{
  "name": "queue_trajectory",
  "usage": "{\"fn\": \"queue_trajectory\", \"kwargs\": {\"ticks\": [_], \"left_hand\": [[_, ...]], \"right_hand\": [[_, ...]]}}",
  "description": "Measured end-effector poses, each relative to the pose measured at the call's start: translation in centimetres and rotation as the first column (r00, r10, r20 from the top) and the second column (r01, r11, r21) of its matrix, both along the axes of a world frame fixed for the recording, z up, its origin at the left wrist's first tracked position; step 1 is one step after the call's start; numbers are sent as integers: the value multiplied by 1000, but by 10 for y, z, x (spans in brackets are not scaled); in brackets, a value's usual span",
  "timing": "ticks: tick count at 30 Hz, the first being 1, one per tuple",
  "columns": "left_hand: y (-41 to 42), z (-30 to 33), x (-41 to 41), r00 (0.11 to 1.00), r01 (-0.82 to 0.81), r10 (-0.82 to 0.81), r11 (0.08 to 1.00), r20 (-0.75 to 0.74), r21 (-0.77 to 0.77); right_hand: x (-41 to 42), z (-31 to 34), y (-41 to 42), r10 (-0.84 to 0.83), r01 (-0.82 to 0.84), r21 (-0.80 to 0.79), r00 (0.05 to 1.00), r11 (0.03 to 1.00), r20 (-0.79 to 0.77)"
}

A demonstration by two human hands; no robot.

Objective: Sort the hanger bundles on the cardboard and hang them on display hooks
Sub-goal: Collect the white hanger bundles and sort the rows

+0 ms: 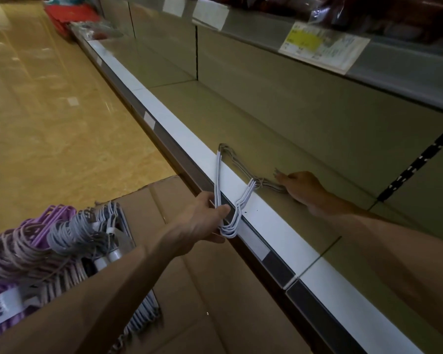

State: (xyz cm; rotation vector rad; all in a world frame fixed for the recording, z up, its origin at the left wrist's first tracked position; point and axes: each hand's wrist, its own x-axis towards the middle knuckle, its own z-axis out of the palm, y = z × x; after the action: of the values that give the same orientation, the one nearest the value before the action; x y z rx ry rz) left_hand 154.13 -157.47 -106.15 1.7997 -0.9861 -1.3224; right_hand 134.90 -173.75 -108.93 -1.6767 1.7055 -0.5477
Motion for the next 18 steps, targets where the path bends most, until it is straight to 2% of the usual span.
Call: {"fn": "queue_trajectory", "kwargs": {"ticks": [3, 8, 10, 12, 14, 16, 18], "left_hand": [[-4, -7, -3, 997, -34, 34, 999, -76, 3], [0, -16, 7, 995, -70, 65, 995, -70, -77], [5, -18, 14, 994, -89, 81, 990, -77, -110], [8, -18, 21, 991, -114, 101, 982, -88, -150], [11, -15, 28, 987, -142, 126, 971, -96, -193], [15, -11, 34, 985, -163, 145, 961, -92, -224], [19, -7, 40, 984, -174, 161, 957, -72, -233]], "right_hand": [[4, -4, -5, -55, 53, 17, 996, 998, 72], [10, -2, -6, -206, 186, 93, 926, 978, 316], [13, -1, -5, -233, 177, 161, 850, 971, 471], [19, 2, -3, -241, 128, 218, 723, 967, 647], [28, 8, 0, -216, 77, 217, 628, 973, 748], [38, 17, 5, -197, 57, 203, 591, 978, 782], [49, 26, 9, -188, 83, 174, 601, 981, 777]]}}
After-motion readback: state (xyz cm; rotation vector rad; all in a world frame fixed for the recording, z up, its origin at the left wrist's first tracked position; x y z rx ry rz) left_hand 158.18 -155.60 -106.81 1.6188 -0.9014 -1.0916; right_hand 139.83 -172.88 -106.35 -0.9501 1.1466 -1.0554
